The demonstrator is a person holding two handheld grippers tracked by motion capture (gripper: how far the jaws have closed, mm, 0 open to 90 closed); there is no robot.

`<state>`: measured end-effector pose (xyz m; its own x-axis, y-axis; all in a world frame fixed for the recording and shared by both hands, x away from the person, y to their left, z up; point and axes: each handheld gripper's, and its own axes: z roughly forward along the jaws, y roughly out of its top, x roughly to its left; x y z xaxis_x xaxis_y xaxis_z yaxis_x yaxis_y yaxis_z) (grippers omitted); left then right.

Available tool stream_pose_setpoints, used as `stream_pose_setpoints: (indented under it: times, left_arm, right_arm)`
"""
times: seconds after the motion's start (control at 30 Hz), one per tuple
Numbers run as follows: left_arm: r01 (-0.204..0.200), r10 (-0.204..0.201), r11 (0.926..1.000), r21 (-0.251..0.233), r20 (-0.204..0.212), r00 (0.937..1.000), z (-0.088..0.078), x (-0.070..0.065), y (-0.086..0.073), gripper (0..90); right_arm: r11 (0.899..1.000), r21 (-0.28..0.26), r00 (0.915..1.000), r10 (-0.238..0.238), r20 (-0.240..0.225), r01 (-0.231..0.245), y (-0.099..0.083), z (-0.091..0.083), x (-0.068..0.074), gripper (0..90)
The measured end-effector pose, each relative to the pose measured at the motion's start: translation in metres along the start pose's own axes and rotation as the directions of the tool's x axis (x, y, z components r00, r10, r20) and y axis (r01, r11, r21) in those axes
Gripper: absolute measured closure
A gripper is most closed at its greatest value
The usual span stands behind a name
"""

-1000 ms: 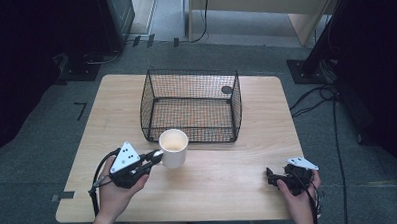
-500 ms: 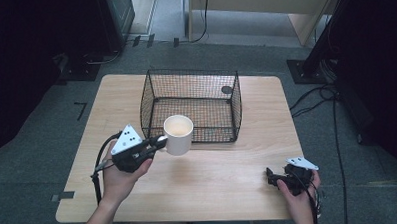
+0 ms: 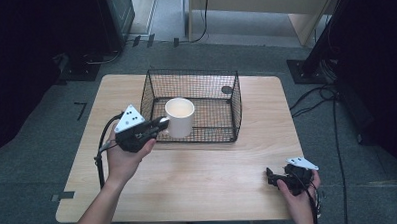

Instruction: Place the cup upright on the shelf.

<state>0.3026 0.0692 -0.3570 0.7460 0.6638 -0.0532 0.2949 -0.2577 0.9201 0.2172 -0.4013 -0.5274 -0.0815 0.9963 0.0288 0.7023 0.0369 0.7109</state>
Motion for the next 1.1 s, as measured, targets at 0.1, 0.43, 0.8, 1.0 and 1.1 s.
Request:
stream_pose_setpoints:
  times: [0.1,0.43,0.8,1.0,1.1]
  left_arm:
    - [0.020,-0.020,0.9997,-0.011,-0.014,0.9997,0.008,0.006,0.003,81.1]
    - [0.065,-0.066,0.9978,-0.003,-0.082,0.9945,0.042,0.026,0.002,81.1]
    - [0.100,-0.092,0.9939,0.048,-0.136,0.9863,0.075,0.035,-0.003,81.1]
    - [0.114,-0.097,0.9893,0.090,-0.179,0.9790,0.092,0.039,-0.009,81.1]
    - [0.130,-0.105,0.9844,0.118,-0.197,0.9748,0.102,0.042,-0.012,81.1]
  right_arm:
    - [1.000,0.001,1.0000,0.000,0.000,0.000,0.000,0.000,0.000,0.0]
    - [1.000,-0.001,1.0000,0.001,0.000,-0.001,0.000,0.000,0.000,0.0]
    - [1.000,-0.001,1.0000,0.001,-0.002,-0.001,0.000,0.000,0.000,0.0]
    - [1.000,-0.001,1.0000,0.002,-0.002,-0.002,0.000,0.000,0.000,0.0]
    - [1.000,-0.001,1.0000,0.002,-0.002,-0.002,0.000,0.000,0.000,0.0]
